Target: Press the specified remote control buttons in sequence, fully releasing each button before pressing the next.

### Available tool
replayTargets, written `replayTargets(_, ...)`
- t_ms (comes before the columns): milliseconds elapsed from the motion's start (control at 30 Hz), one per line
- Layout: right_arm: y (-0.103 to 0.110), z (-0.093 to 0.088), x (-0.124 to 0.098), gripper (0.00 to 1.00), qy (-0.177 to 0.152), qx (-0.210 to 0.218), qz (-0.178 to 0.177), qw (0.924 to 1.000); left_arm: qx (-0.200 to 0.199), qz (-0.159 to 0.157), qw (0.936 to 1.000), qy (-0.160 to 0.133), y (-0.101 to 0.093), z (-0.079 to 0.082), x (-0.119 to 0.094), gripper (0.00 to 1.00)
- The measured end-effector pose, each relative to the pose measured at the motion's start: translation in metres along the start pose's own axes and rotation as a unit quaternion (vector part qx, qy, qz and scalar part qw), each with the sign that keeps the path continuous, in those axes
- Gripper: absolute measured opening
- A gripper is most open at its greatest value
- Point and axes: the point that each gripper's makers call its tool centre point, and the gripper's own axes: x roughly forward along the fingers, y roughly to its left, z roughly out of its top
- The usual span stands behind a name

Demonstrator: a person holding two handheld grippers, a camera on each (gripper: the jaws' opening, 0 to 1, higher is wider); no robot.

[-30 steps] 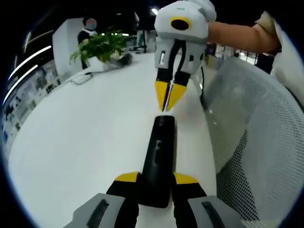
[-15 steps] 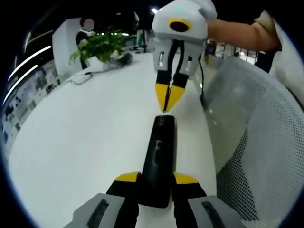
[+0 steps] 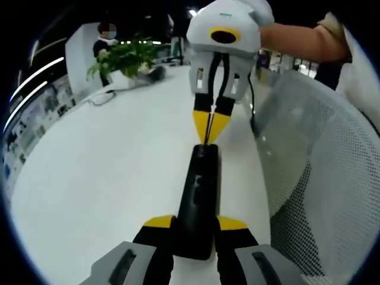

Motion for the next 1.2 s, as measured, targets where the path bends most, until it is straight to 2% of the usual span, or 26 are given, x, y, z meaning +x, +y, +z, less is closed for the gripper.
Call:
replayTargets(333,0.0012,-0.0001,0.0018,0.0,0.015,-0.013,0.011,0.9997,0.0,0.0,1.0,0.0,0.0013,-0.0004,0.001,0.25)
replayTargets(700,0.0009,0.0,0.004,0.0,0.064,-0.017,0.032,0.9973,-0.001,0.0,1.0,-0.001,0.0001,0.0001,0.0004,0.25)
replayTargets(867,0.0019,-0.0002,0.0045,0.0,0.086,-0.032,0.038,0.9951,-0.002,0.0,1.0,-0.002,0.0003,0.0,0.0005,0.25)
replayTargets(1200,-0.0002,-0.0029,0.0038,0.0,0.072,-0.006,0.041,0.9965,-0.002,0.0,1.0,-0.003,0.0001,-0.0003,0.0004,0.25)
